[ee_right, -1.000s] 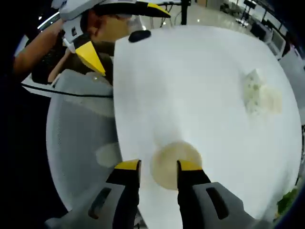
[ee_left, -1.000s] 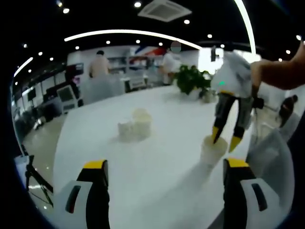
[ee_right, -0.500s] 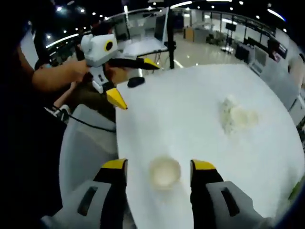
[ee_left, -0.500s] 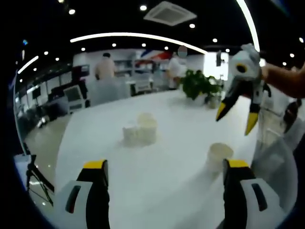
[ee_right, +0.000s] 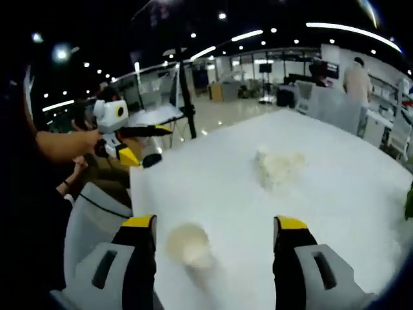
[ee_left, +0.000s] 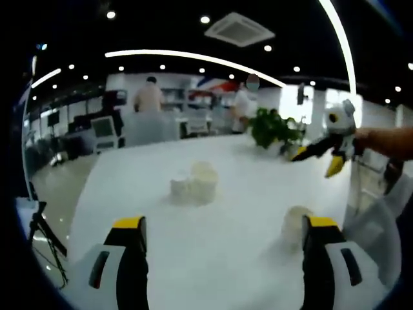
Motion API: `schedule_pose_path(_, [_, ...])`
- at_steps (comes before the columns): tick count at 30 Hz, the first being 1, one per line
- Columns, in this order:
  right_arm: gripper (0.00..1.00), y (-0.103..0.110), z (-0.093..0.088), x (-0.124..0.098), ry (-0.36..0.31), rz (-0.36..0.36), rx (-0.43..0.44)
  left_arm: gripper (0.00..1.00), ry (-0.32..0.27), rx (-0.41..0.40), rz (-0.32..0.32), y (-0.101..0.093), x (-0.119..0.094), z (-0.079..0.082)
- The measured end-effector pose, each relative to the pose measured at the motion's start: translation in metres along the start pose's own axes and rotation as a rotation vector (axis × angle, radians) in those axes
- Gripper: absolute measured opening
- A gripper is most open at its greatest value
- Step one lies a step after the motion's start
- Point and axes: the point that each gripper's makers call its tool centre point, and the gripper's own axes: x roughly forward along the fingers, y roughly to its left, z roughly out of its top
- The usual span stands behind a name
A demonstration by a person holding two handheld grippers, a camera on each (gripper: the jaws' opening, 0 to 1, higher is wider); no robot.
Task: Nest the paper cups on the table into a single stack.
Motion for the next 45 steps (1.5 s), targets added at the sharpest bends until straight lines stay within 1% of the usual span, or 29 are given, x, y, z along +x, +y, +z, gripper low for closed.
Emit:
schedule_pose_path(2, [0.81, -0.007, -0.001, -0.002, -0.032, -0.03, -0.001, 0.99, 0.002, 0.006, 0.008, 0.002, 0.0, -0.002])
schedule_pose_path(3, [0.82, -0.013, 0.0, -0.004, -0.056, -0.057, -0.002, 0.99, 0.001, -0.006, 0.014, 0.003, 0.0, -0.002])
schedule_pose_path(5, [0.86, -0.022, -0.003, -0.007, -0.067, -0.095, -0.006, 0.99, -0.01, -0.016, 0.017, 0.004, 0.0, -0.002])
schedule_pose_path(7, [0.9, -0.03, -0.005, -0.01, -0.09, -0.129, -0.008, 0.99, -0.01, -0.006, 0.027, 0.006, 0.0, -0.002])
schedule_pose_path(9, [0.93, -0.036, -0.006, -0.014, -0.107, -0.162, -0.031, 0.99, -0.005, 0.004, 0.032, 0.007, -0.001, -0.004])
schedule_pose_path(10, [0.95, -0.041, -0.007, -0.017, -0.121, -0.192, -0.059, 0.99, -0.001, 0.019, 0.039, 0.008, -0.001, -0.006])
schedule_pose_path(12, [0.97, -0.044, -0.008, -0.022, -0.158, -0.22, -0.088, 0.99, 0.003, 0.024, 0.041, 0.009, -0.002, -0.008])
schedule_pose_path(15, [0.98, -0.05, -0.01, -0.03, -0.209, -0.265, -0.09, 0.99, 0.001, 0.006, 0.046, 0.01, -0.004, -0.01])
schedule_pose_path(17, [0.98, -0.051, -0.011, -0.035, -0.241, -0.291, -0.109, 0.99, -0.001, 0.005, 0.052, 0.012, -0.004, -0.009])
schedule_pose_path(21, [1.0, -0.053, -0.023, -0.04, -0.258, -0.311, -0.089, 0.99, -0.008, 0.021, 0.062, 0.013, -0.004, -0.007])
schedule_pose_path(25, [1.0, -0.055, -0.034, -0.044, -0.258, -0.334, -0.081, 0.99, -0.002, 0.039, 0.063, 0.01, -0.003, -0.009])
schedule_pose_path(29, [1.0, -0.056, -0.04, -0.049, -0.274, -0.344, -0.047, 0.99, -0.004, 0.043, 0.079, 0.01, -0.004, -0.012])
schedule_pose_path(31, [1.0, -0.056, -0.042, -0.051, -0.272, -0.347, -0.03, 0.99, -0.015, 0.045, 0.095, 0.013, -0.004, -0.012])
schedule_pose_path(32, [1.0, -0.056, -0.043, -0.052, -0.272, -0.348, -0.014, 0.99, -0.023, 0.051, 0.119, 0.016, -0.005, -0.011])
schedule_pose_path(33, [1.0, -0.056, -0.044, -0.052, -0.274, -0.346, -0.008, 0.99, -0.024, 0.05, 0.124, 0.017, -0.005, -0.011])
schedule_pose_path(36, [1.0, -0.054, -0.045, -0.053, -0.273, -0.349, -0.012, 0.99, -0.032, -0.004, 0.117, 0.017, -0.005, -0.013])
schedule_pose_path(37, [1.0, -0.053, -0.046, -0.053, -0.274, -0.347, -0.011, 0.99, -0.037, -0.01, 0.114, 0.017, -0.006, -0.012])
schedule_pose_path(42, [1.0, -0.053, -0.049, -0.053, -0.271, -0.349, -0.018, 0.99, -0.027, 0.0, 0.124, 0.019, -0.004, -0.019])
schedule_pose_path(43, [1.0, -0.053, -0.05, -0.053, -0.271, -0.349, -0.017, 0.99, -0.034, -0.003, 0.136, 0.019, -0.004, -0.019])
schedule_pose_path(45, [1.0, -0.054, -0.051, -0.052, -0.267, -0.35, -0.018, 0.99, -0.039, -0.014, 0.136, 0.019, -0.003, -0.021])
